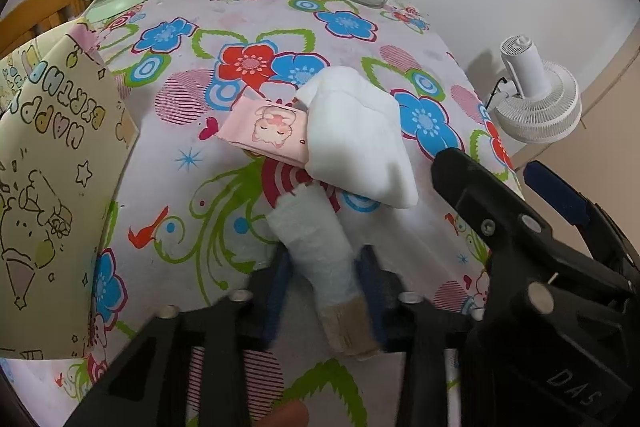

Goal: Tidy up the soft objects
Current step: 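Lower the left gripper and close it on the white rolled towel, then grasp the white folded towel with the right gripper while the left holds the roll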

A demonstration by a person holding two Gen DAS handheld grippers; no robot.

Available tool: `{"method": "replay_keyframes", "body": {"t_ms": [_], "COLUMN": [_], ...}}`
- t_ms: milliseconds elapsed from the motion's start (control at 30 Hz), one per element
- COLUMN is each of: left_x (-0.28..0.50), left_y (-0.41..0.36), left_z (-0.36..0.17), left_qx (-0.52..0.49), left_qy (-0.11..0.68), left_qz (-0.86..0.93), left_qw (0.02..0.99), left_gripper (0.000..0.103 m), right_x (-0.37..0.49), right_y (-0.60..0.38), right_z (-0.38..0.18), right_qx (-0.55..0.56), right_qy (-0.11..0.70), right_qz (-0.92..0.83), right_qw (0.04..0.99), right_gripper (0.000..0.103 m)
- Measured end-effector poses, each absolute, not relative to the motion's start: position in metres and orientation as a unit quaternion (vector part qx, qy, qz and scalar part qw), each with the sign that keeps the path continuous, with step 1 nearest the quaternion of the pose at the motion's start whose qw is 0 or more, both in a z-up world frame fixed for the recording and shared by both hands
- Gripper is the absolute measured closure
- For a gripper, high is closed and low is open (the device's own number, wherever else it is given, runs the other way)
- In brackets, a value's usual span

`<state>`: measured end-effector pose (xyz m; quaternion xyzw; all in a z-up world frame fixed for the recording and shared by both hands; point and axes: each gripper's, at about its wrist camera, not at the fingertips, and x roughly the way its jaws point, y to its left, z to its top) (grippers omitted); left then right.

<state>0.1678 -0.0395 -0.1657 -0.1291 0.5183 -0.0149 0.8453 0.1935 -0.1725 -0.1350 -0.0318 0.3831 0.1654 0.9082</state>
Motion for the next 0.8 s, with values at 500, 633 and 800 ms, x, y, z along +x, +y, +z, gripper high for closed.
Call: {"method": "replay_keyframes", "body": {"t_ms": [500, 633, 800], "left_x": [0.159, 0.158, 0.158], "left_y": [-0.023, -0.013, -0.003], "left_z": [-0.150, -0.148, -0.147], "left_qx": [-0.118, -0.116, -0.113], "left_qy": [0.494, 0.489, 0.487], "left_qz": [0.008, 0.022, 0.035], "left_qw": [0.862, 0.864, 0.865], "left_gripper": [0.083, 0.083, 0.083], "right_x": [0.195, 0.198, 0.212], "right_y": [-0.147, -0.128, -0.117], "right_z": [-0.131, -0.128, -0.131], "right_qx": [-0.036, -0.051, -0.045], "right_qy": [0.376, 0.370, 0.373], "right_qz": [0.187, 0.201, 0.210], "right_qw": [0.907, 0.906, 0.903], "right_gripper": [0.007, 0.007, 0.007]}}
